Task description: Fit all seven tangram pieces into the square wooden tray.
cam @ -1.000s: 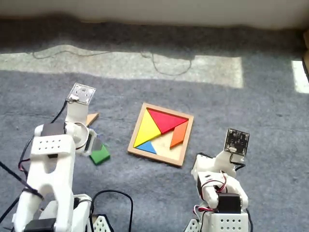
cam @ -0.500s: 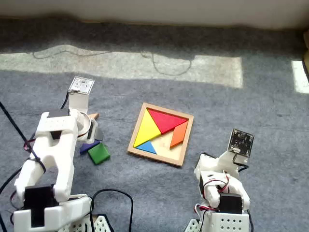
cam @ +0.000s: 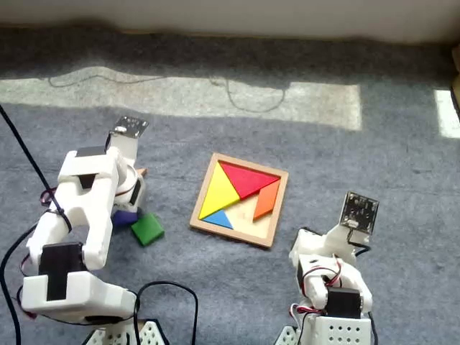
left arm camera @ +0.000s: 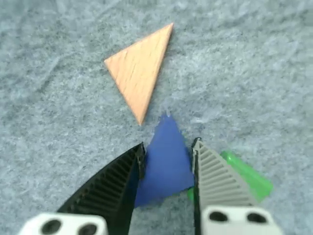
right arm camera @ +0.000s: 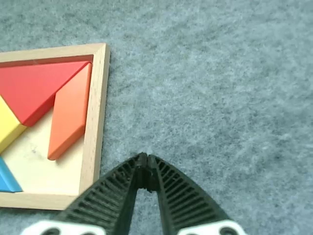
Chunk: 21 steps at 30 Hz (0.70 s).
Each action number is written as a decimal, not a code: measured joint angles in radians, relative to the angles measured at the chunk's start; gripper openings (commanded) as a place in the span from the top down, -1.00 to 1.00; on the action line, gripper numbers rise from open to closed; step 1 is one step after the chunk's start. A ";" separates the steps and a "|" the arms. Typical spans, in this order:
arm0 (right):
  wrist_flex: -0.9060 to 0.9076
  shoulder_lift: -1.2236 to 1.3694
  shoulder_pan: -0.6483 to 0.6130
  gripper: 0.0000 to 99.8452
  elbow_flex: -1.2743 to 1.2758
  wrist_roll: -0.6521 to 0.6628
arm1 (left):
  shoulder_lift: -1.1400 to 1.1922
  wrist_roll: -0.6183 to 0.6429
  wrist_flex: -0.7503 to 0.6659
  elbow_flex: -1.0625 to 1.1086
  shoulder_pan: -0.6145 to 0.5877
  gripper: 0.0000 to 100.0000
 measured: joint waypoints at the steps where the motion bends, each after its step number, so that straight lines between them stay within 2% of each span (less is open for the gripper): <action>1: 0.000 0.000 0.000 0.99 0.000 0.000 | -0.002 0.000 0.003 0.000 0.000 0.75; 7: 0.000 0.000 0.000 0.99 0.000 0.000 | -0.112 -0.003 0.057 0.000 0.023 0.74; 13: 0.000 0.000 0.000 0.99 0.000 0.000 | -0.307 -0.009 0.189 0.000 0.026 0.37; 17: 0.000 0.000 0.000 0.99 0.000 0.000 | -0.388 -0.055 0.292 0.000 0.026 0.37; 21: 0.000 0.000 0.000 0.99 0.000 0.000 | -0.397 -0.130 0.282 0.005 -0.017 0.37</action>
